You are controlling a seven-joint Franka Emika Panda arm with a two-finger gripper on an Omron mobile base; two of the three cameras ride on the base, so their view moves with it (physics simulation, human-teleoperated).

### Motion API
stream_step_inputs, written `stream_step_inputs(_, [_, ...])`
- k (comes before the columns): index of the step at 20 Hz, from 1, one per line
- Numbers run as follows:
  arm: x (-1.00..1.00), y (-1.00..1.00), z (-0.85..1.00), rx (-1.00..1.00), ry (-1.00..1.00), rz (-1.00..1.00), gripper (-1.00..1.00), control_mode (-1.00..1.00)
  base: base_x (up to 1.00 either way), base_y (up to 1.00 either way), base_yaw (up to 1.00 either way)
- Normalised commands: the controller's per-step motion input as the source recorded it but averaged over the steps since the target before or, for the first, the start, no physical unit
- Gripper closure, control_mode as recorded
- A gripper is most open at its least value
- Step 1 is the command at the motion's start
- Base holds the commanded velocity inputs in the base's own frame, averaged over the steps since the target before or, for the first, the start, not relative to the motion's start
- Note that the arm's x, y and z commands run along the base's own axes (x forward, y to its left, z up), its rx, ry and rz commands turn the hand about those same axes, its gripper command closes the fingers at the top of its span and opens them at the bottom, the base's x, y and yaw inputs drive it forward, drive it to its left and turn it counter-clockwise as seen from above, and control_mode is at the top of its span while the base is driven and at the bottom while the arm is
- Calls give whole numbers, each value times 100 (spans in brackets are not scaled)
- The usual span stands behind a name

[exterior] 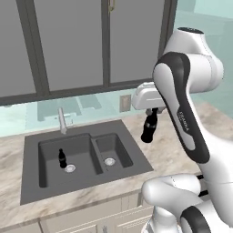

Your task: Place the large bottle from the dining counter next to the other large bottle outside the sink, and place the small bottle from the dining counter next to the other small bottle inside the sink.

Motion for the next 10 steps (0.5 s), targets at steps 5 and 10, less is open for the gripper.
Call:
stream_step_inputs(5, [0,0,0,0,0,0,100,100,0,0,0])
stream_step_inputs(10, [0,0,0,0,0,0,100,100,0,0,0])
